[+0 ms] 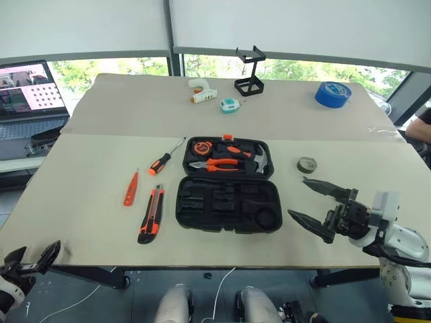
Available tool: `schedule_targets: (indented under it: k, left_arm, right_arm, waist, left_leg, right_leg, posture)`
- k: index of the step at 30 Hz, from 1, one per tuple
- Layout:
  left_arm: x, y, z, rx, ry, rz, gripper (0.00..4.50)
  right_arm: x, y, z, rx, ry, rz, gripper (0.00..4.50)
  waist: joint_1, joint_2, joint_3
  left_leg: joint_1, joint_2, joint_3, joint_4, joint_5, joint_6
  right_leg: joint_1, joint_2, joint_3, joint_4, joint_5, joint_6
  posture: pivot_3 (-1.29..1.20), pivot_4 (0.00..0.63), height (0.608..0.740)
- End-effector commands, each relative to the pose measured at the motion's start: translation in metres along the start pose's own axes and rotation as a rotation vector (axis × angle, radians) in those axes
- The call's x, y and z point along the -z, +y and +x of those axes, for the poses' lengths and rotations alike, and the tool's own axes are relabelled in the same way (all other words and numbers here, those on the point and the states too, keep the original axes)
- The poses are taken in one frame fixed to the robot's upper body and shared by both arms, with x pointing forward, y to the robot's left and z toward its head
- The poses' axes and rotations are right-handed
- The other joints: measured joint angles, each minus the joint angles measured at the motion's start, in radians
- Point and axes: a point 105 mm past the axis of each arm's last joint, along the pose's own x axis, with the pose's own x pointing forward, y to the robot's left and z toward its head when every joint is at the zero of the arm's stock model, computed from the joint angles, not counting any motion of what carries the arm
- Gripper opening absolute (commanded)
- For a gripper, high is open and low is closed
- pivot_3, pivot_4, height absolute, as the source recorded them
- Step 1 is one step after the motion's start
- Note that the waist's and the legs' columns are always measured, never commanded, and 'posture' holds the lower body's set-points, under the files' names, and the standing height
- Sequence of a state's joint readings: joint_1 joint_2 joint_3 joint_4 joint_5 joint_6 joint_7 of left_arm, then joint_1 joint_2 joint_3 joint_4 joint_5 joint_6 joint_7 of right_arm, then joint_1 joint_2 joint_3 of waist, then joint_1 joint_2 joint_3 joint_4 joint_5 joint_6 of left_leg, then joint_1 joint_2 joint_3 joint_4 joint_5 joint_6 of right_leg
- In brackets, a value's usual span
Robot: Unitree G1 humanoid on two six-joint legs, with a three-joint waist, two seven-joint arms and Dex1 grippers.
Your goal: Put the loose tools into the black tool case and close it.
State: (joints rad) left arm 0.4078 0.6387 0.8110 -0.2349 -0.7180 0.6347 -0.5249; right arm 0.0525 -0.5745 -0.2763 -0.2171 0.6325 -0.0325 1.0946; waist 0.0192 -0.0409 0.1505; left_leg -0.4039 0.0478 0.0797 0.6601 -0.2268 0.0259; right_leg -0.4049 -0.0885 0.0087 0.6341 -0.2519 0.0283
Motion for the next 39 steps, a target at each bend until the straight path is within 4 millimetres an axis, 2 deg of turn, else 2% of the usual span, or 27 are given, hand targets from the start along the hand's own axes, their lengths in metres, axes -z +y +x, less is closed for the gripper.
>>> schedule_targets:
  k: [1, 3, 6, 10, 16, 20, 21, 24, 28, 29, 31, 32, 37, 39]
  left_arm:
    - [-0.045, -0.046, 0.035, 0.187, 0.031, 0.052, 4.50]
    - [-0.062, -0.072, 0.055, 0.267, 0.072, 0.109, 4.50]
    - [-0.078, -0.101, 0.086, 0.315, 0.106, 0.172, 4.50]
    - [-0.096, -0.144, 0.131, 0.405, 0.119, 0.233, 4.50]
    - [-0.091, -0.172, 0.179, 0.447, 0.177, 0.290, 4.50]
    - [-0.079, -0.177, 0.199, 0.426, 0.215, 0.358, 4.50]
    - [-0.076, -0.178, 0.202, 0.430, 0.224, 0.368, 4.50]
    - [-0.071, -0.183, 0.206, 0.456, 0.244, 0.396, 3.79]
    - [-0.069, -0.186, 0.209, 0.476, 0.238, 0.408, 2.17]
    - [-0.071, -0.186, 0.209, 0.480, 0.223, 0.403, 1.89]
    - [-0.085, -0.186, 0.206, 0.521, 0.141, 0.409, 1.04]
    - [-0.094, -0.184, 0.204, 0.534, 0.099, 0.422, 0.88]
    - [-0.131, -0.179, 0.184, 0.636, -0.097, 0.554, 0.88]
    - [-0.139, -0.193, 0.164, 0.780, -0.184, 0.672, 0.88]
  right_arm:
    - [-0.014, 0.001, 0.011, 0.009, -0.034, -0.035, 4.49]
    - [-0.015, -0.003, 0.013, 0.033, -0.030, -0.050, 4.49]
    - [-0.016, -0.010, 0.014, 0.084, -0.032, -0.053, 4.49]
    - [-0.010, -0.009, 0.013, 0.081, -0.010, -0.059, 4.49]
    - [-0.008, -0.012, 0.009, 0.117, -0.008, -0.075, 4.49]
    - [-0.007, -0.009, 0.004, 0.144, -0.005, -0.082, 4.49]
    - [-0.007, -0.008, 0.004, 0.147, -0.003, -0.082, 4.49]
    - [-0.007, -0.005, 0.001, 0.162, 0.000, -0.082, 4.50]
    - [-0.005, -0.002, -0.001, 0.179, 0.005, -0.082, 4.50]
    - [-0.005, -0.001, -0.001, 0.180, 0.006, -0.081, 4.50]
    - [-0.004, 0.001, -0.001, 0.184, 0.008, -0.080, 4.50]
    - [-0.004, 0.001, -0.002, 0.185, 0.009, -0.080, 4.50]
    - [-0.004, 0.002, -0.006, 0.183, 0.022, -0.076, 4.50]
    - [-0.006, 0.000, -0.008, 0.170, 0.033, -0.085, 4.50]
  waist:
    - [0.007, 0.000, 0.000]
    - [0.008, -0.001, -0.001]
    - [-0.006, 0.000, 0.000]
    - [-0.010, -0.001, 0.000]
    - [-0.022, -0.001, 0.000]
    - [-0.022, -0.002, 0.000]
    - [-0.021, -0.002, 0.000]
    - [-0.021, -0.002, 0.000]
    - [-0.018, -0.002, 0.000]
    - [-0.018, -0.002, 0.000]
    - [-0.016, -0.002, 0.000]
    - [-0.016, -0.002, 0.000]
    - [-0.019, -0.002, 0.001]
    - [-0.019, -0.002, 0.001]
  left_leg:
    - [0.000, 0.000, 0.000, 0.000, 0.000, -0.002]
    - [0.000, 0.000, 0.002, 0.000, 0.001, -0.004]
    - [0.000, -0.002, 0.005, 0.000, 0.005, 0.003]
    - [-0.002, -0.004, 0.004, 0.000, 0.005, 0.001]
    - [-0.002, 0.000, 0.008, 0.000, 0.005, -0.002]
    - [-0.004, 0.000, 0.008, 0.000, 0.005, -0.002]
    - [-0.004, 0.000, 0.008, 0.000, 0.005, -0.002]
    - [-0.005, 0.000, 0.008, 0.000, 0.005, -0.002]
    - [-0.005, 0.000, 0.008, 0.001, 0.005, -0.002]
    - [-0.005, 0.000, 0.008, 0.001, 0.005, -0.002]
    - [-0.005, 0.000, 0.008, 0.001, 0.005, -0.002]
    - [-0.005, 0.000, 0.007, 0.001, 0.005, -0.002]
    - [-0.006, 0.001, 0.007, 0.001, 0.005, -0.002]
    - [-0.006, 0.001, 0.007, 0.001, 0.005, -0.002]
  right_leg:
    - [0.000, -0.001, -0.001, 0.002, -0.001, -0.002]
    - [0.001, -0.001, 0.000, 0.004, 0.000, -0.001]
    - [0.001, -0.002, 0.003, 0.007, 0.001, 0.002]
    - [0.000, 0.003, 0.002, 0.008, 0.000, 0.003]
    - [-0.001, 0.011, 0.005, 0.008, 0.000, 0.002]
    - [-0.001, 0.011, 0.005, 0.008, -0.001, 0.001]
    - [-0.001, 0.011, 0.005, 0.008, -0.001, 0.001]
    - [-0.002, 0.011, 0.005, 0.008, -0.001, 0.001]
    - [-0.002, 0.011, 0.005, 0.008, -0.001, 0.001]
    - [-0.001, 0.011, 0.005, 0.008, -0.001, 0.001]
    - [-0.001, 0.011, 0.005, 0.008, -0.001, 0.001]
    - [-0.002, 0.011, 0.005, 0.008, -0.001, 0.001]
    - [-0.003, 0.011, 0.005, 0.008, -0.001, 0.001]
    - [-0.003, 0.011, 0.004, 0.008, -0.001, 0.001]
  posture:
    - [0.00, 0.150, 0.740]
    - [0.00, 0.150, 0.740]
    - [0.00, 0.150, 0.740]
    - [0.00, 0.150, 0.740]
    - [0.00, 0.150, 0.740]
    - [0.00, 0.150, 0.740]
    - [0.00, 0.150, 0.740]
    - [0.00, 0.150, 0.740]
    - [0.00, 0.150, 0.740]
    - [0.00, 0.150, 0.740]
    - [0.00, 0.150, 0.740]
    - [0.00, 0.150, 0.740]
    - [0.00, 0.150, 0.740]
    - [0.00, 0.150, 0.740]
